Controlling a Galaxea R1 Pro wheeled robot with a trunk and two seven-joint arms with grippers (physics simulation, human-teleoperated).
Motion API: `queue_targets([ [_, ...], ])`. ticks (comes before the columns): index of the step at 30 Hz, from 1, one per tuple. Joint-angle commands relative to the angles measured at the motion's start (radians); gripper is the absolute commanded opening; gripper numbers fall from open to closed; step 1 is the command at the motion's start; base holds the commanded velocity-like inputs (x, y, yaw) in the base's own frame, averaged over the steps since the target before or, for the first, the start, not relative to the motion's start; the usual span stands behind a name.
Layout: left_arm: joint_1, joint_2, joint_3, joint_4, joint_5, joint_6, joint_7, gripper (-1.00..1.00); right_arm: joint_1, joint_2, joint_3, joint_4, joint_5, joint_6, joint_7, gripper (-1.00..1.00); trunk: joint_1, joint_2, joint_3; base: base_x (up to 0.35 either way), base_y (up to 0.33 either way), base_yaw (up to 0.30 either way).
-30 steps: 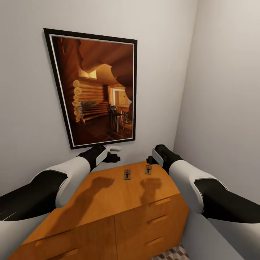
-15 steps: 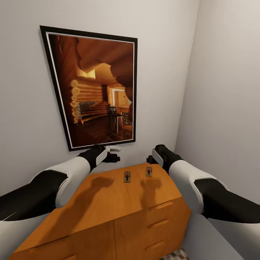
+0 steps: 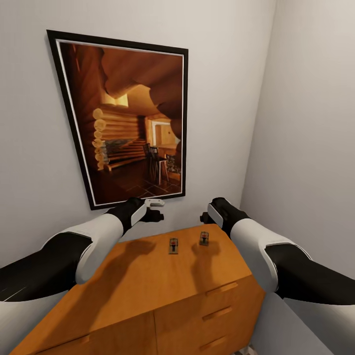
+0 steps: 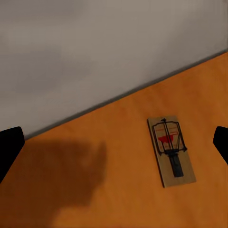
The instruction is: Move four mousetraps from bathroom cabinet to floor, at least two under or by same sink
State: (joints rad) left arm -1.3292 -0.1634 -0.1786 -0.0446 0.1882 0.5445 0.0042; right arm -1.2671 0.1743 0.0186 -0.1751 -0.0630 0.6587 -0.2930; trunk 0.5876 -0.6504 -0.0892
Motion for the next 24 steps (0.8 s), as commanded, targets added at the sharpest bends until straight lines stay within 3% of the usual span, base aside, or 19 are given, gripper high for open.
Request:
queue_targets([
  [1, -0.001, 0.0, -0.009, -0.001, 0.009, 0.005, 0.0, 1.0, -0.001, 0.0, 0.002, -0.001, -0.007, 0.004, -0.006, 1.0, 0.0, -0.002, -0.002, 0.014, 0.0, 0.0],
  [24, -0.001, -0.001, -0.009, 0.0, 0.011, 0.005, -0.001, 1.0, -0.001, 0.0, 0.002, 0.01, -0.009, 0.004, -0.006, 1.0, 0.0, -0.002, -0.002, 0.002, 0.0, 0.0],
])
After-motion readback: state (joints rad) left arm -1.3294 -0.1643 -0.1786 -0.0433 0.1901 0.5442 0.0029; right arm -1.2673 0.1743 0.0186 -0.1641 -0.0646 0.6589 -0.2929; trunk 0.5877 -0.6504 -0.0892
